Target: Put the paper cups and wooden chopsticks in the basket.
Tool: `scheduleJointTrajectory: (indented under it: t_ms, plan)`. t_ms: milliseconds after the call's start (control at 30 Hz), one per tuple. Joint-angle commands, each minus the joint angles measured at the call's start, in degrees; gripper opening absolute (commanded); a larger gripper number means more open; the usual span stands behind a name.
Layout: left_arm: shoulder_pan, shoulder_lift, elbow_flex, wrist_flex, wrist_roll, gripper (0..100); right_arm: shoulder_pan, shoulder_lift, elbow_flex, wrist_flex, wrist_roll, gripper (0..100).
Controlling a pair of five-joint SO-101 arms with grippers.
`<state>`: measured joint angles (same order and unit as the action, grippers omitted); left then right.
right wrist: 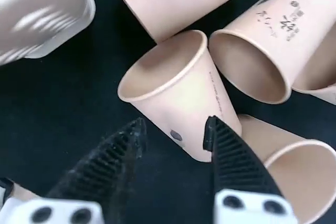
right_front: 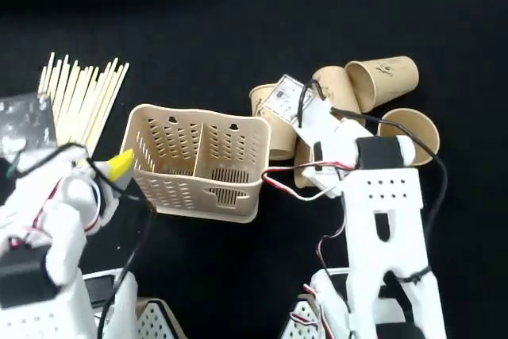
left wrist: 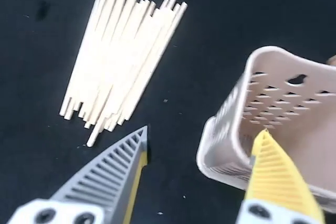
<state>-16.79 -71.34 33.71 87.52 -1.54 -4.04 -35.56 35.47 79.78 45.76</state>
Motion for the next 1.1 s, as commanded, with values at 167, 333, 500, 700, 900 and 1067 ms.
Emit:
scheduleJointTrajectory:
  t_ms: [167, 333, 500, 700, 900, 1067]
  plan:
    - [-7.43, -15.12, 7.6, -1.49, -0.09, 31, -3.6, 5.76, -1.1, -7.74, -12.31, 19.9]
    - [-8.04, -17.58, 11.12, -1.49, 0.26, 31, -1.49, 10.07, -0.92, -15.65, -15.3, 19.9]
    - [-9.1, -18.02, 15.25, -3.43, 2.73, 31, 1.49, 12.26, 0.04, -20.04, -12.04, 19.8]
    - [-10.51, -18.02, 20.35, -7.38, 2.99, 31, 3.08, 13.85, 2.51, -20.13, -5.36, 19.4]
    - [-10.51, -18.02, 21.58, -7.56, 2.81, 31, 3.96, 14.02, 2.86, -19.87, -4.22, 19.4]
    - [-10.51, -18.02, 21.76, -7.38, 2.81, 31, 3.78, 13.58, 4.09, -19.52, -0.88, 11.9]
